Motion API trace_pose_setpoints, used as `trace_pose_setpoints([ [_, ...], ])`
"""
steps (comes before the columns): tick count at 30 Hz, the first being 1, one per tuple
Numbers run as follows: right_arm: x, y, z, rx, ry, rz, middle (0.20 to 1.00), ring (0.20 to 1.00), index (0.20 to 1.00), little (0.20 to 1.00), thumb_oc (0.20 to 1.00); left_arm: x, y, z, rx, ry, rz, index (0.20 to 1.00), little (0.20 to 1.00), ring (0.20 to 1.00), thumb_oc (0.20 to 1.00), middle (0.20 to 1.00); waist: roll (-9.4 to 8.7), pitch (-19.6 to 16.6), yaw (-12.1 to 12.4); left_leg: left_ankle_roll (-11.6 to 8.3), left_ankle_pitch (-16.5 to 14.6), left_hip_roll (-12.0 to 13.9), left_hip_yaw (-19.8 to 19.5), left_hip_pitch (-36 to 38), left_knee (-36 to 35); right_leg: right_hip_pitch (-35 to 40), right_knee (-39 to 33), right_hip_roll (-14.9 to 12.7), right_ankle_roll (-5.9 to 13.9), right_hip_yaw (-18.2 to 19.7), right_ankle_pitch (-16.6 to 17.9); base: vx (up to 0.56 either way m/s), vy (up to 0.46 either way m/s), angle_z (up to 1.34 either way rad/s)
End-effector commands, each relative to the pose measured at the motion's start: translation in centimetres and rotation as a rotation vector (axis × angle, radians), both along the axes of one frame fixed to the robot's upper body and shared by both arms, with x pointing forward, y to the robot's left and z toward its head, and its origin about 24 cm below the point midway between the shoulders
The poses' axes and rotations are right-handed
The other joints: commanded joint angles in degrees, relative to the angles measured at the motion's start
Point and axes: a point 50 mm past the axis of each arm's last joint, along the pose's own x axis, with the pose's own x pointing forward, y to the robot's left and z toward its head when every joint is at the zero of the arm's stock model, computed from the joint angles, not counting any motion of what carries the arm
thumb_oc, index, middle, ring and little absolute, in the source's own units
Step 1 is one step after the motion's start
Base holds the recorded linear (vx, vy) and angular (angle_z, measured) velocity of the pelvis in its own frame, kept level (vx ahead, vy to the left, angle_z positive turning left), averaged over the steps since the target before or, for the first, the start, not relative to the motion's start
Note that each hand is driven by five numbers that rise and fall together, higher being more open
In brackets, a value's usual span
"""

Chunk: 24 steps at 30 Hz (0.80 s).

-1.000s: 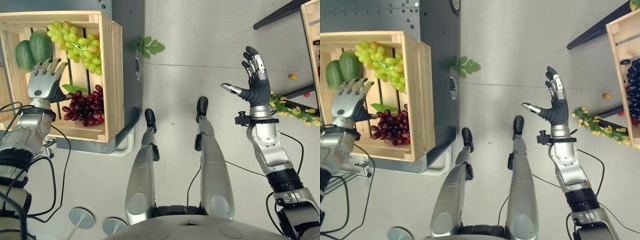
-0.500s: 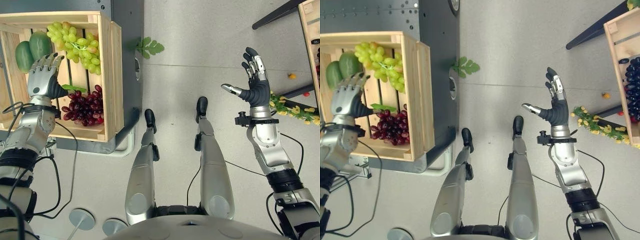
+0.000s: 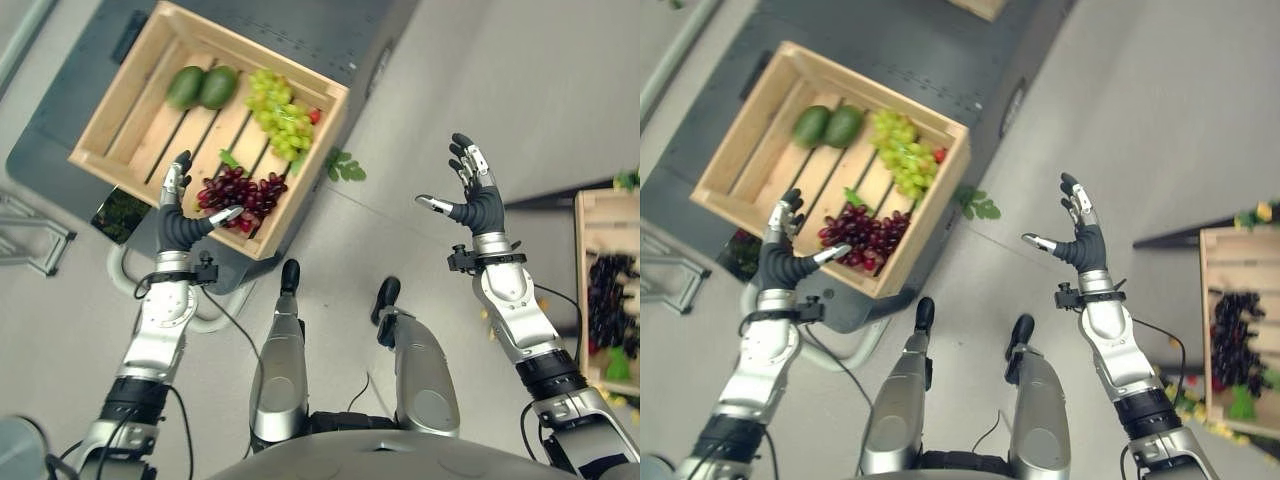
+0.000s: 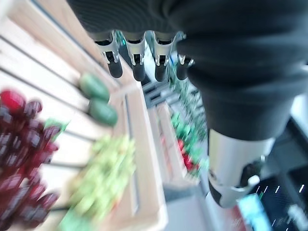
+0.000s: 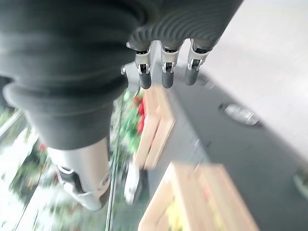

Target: Pick up the fruits from the basket on one side to the basket on the other side

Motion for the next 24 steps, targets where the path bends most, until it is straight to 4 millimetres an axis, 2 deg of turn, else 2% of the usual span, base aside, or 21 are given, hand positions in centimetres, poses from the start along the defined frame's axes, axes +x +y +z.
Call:
trace_pose_setpoints([
  [1, -0.5, 0.1, 1.5, 0.011, -0.065, 0.051, 1.0, 1.0, 1.0, 1.0, 1.0, -0.2, 0.7, 2.2, 0.053, -0.089, -0.07, 1.0, 1.0, 1.0, 1.0, 1.0, -3.8, -6.36, 0.28, -0.35, -2.82, -1.47, 7.99, 5.23, 1.77, 12.4, -15.7, 0.0, 6.03, -4.13, 8.29, 0.13, 0.09, 0.52],
  [4, -0.6, 0.0, 1.7, 0.002, -0.066, 0.072, 1.0, 1.0, 1.0, 1.0, 1.0, -0.3, 0.9, 2.2, 0.181, -0.071, -0.056, 1.0, 1.0, 1.0, 1.0, 1.0, -4.13, -10.86, 0.45, 1.55, -5.17, -3.87, 7.33, 7.76, 1.52, 15.7, -17.13, -1.97, 7.21, -3.21, 9.77, 0.22, 0.229, 0.1],
  [6, -0.7, 0.0, 1.8, -0.003, -0.067, 0.073, 1.0, 1.0, 1.0, 1.0, 1.0, -0.5, 1.1, 2.2, 0.205, -0.062, -0.053, 1.0, 1.0, 1.0, 1.0, 1.0, -4.17, -11.53, 0.51, 2.54, -5.94, -4.63, 7.61, 8.89, 1.17, 15.06, -15.31, -2.87, 7.64, -2.49, 9.47, 0.14, 0.21, 0.05],
  [7, -0.6, 0.1, 2.0, -0.005, -0.079, 0.074, 1.0, 1.0, 1.0, 1.0, 1.0, -0.5, 1.2, 2.3, 0.221, -0.062, -0.052, 1.0, 1.0, 1.0, 1.0, 1.0, -3.95, -11.73, 0.54, 3.33, -6.91, -5.08, 7.78, 9.96, 0.98, 14.51, -10.75, -3.51, 8.09, -1.74, 9.4, 0.03, 0.2, -0.01],
  [9, -0.3, 0.7, 2.3, 0.002, -0.094, 0.084, 1.0, 1.0, 1.0, 1.0, 1.0, -0.4, 1.5, 2.6, 0.263, -0.061, -0.044, 1.0, 1.0, 1.0, 1.0, 1.0, -3.47, -11.19, -0.06, 4.96, -7.42, -5.79, 8.52, 11.46, 0.47, 10.92, -2.04, -5.07, 9.55, 0.63, 12.8, 0.04, 0.284, 0.01],
  [11, -0.1, 1.1, 2.4, -0.001, -0.097, 0.093, 1.0, 1.0, 1.0, 1.0, 1.0, -0.1, 1.3, 3.3, 0.34, -0.082, -0.038, 1.0, 1.0, 1.0, 1.0, 1.0, -1.89, -10.13, -0.49, 5.69, -7.79, -5.73, 8.15, 13.11, 0.22, 7.73, 4.05, -4.38, 9.95, 2.99, 13.32, 0.11, 0.204, 0.1],
  [12, -0.2, 1.2, 2.3, -0.003, -0.096, 0.096, 1.0, 1.0, 1.0, 1.0, 1.0, -0.1, 1.2, 3.5, 0.36, -0.093, -0.042, 1.0, 1.0, 1.0, 1.0, 1.0, -1.36, -9.82, -0.95, 5.8, -7.81, -5.77, 7.56, 13.9, -0.17, 6.04, 4.44, -3.46, 9.81, 4.09, 12.98, 0.15, 0.12, 0.02],
  [13, -0.2, 1.2, 2.4, -0.01, -0.1, 0.1, 1.0, 1.0, 1.0, 1.0, 1.0, 0.1, 0.9, 3.8, 0.364, -0.106, -0.053, 1.0, 1.0, 1.0, 1.0, 1.0, -0.95, -9.39, -2.19, 5.63, -8.18, -5.95, 6.69, 15.04, -1.13, 3.49, 4.19, -1.26, 9.23, 6.61, 10.63, 0.15, 0.059, -0.07],
  [14, -0.3, 1.1, 2.6, -0.018, -0.107, 0.101, 1.0, 1.0, 1.0, 1.0, 1.0, 0.5, 0.6, 4.2, 0.367, -0.124, -0.064, 1.0, 1.0, 1.0, 1.0, 1.0, -0.61, -9.31, -3.16, 5.26, -7.84, -6.08, 5.64, 15.13, -2.03, 1.59, 0.97, 0.72, 8.46, 8.15, 9.76, 0.17, 0.009, -0.03],
  [16, -0.4, 0.8, 2.9, -0.018, -0.121, 0.099, 1.0, 1.0, 1.0, 1.0, 1.0, 1.1, 0.0, 4.8, 0.386, -0.144, -0.088, 1.0, 1.0, 1.0, 1.0, 1.0, -0.66, -8.94, -4.78, 4.58, -8.51, -7.22, 3.56, 15.13, -2.37, 0.05, -7.88, 1.99, 7.73, 10.61, 10.12, 0.18, -0.067, 0.5],
  [18, -0.3, 0.9, 3.2, -0.024, -0.135, 0.103, 1.0, 1.0, 1.0, 1.0, 1.0, 1.8, -0.6, 5.5, 0.443, -0.165, -0.105, 1.0, 1.0, 1.0, 1.0, 1.0, -0.41, -8.59, -5.91, 3.95, -9.28, -7.52, 1.93, 15.11, -2.27, -0.78, -13.14, 1.41, 8.22, 11.35, 12.2, 0.15, -0.098, 0.66],
  [20, -0.4, 0.9, 3.2, -0.035, -0.137, 0.109, 1.0, 1.0, 1.0, 1.0, 1.0, 2.4, -0.8, 6.2, 0.517, -0.169, -0.115, 1.0, 1.0, 1.0, 1.0, 1.0, -0.26, -8.36, -6.45, 3.62, -9.74, -8.29, 1.42, 14.1, -0.74, -0.29, -13.11, 1.12, 8.28, 12.61, 12.28, 0.07, -0.095, 1.03],
  [21, -0.4, 0.8, 3.3, -0.048, -0.137, 0.115, 1.0, 1.0, 1.0, 1.0, 1.0, 2.5, -1.0, 6.7, 0.564, -0.184, -0.127, 1.0, 1.0, 1.0, 1.0, 1.0, 0.5, -7.88, -6.5, 3.42, -9.8, -8.8, 1.32, 13.43, -0.2, -0.39, -12.59, 0.62, 8.22, 12.87, 12.85, -0.01, -0.023, 0.91],
  [24, -0.1, 0.5, 3.7, -0.074, -0.143, 0.124, 1.0, 1.0, 1.0, 1.0, 1.0, 3.3, -1.2, 6.7, 0.553, -0.18, -0.132, 1.0, 1.0, 1.0, 1.0, 1.0, 2.96, -7.16, -7.47, 1.83, -10.12, -8.92, 2.08, 10.94, 3.47, -0.42, -12.02, 1.2, 7.5, 13.01, 12.07, 0.0, -0.072, 0.28],
])
